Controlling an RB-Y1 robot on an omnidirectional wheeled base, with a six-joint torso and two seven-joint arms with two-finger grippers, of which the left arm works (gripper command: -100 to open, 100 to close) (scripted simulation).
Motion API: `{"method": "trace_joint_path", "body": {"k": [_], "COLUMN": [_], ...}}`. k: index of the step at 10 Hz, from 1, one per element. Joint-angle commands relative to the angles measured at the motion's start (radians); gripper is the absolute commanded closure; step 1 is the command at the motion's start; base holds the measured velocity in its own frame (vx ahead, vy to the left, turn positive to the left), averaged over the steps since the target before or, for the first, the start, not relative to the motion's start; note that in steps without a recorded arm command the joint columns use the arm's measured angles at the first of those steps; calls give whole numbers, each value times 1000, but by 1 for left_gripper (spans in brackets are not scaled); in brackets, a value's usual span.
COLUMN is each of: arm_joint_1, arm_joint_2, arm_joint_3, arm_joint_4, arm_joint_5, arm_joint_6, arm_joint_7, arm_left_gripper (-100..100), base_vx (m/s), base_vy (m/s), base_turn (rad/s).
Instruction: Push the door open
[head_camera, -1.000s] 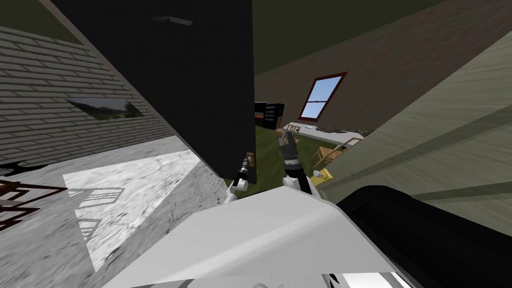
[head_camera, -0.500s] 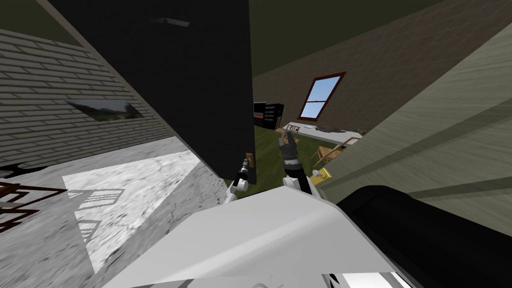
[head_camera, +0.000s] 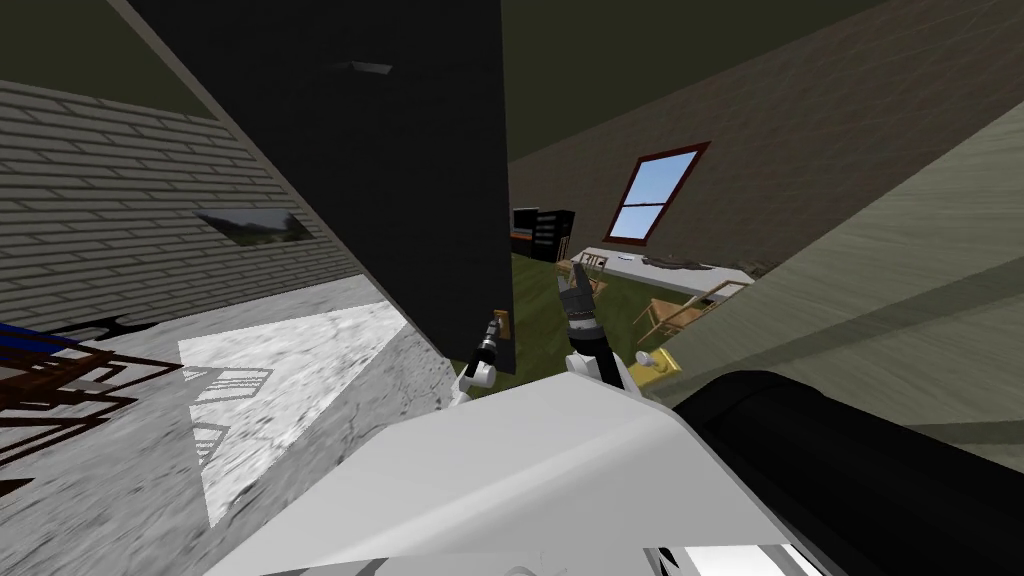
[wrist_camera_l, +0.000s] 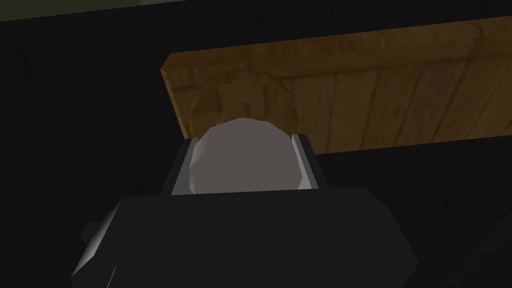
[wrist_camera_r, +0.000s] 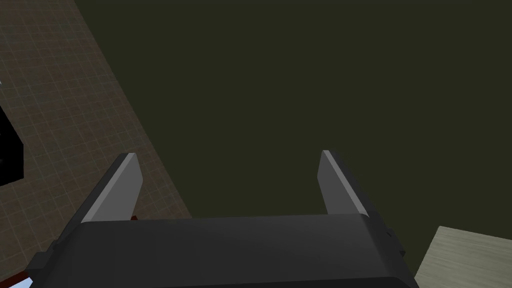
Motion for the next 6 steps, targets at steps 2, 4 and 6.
{"method": "trace_joint_path", "body": {"k": [2,4,6], "arm_joint_1": [25,48,56], "arm_joint_2": [25,31,36], "arm_joint_3": [-19,-49,-68], "arm_joint_4": [-35,-61,-62], "arm_joint_5": [32,57,54], "arm_joint_6": [-1,2,0], "arm_joint_7": [-38,-67,-67], "arm_left_gripper": [100,100,-100], "base_vx": [190,187,-112], "base_vy": [-58,-77,65], "base_turn": [236,250,35]}}
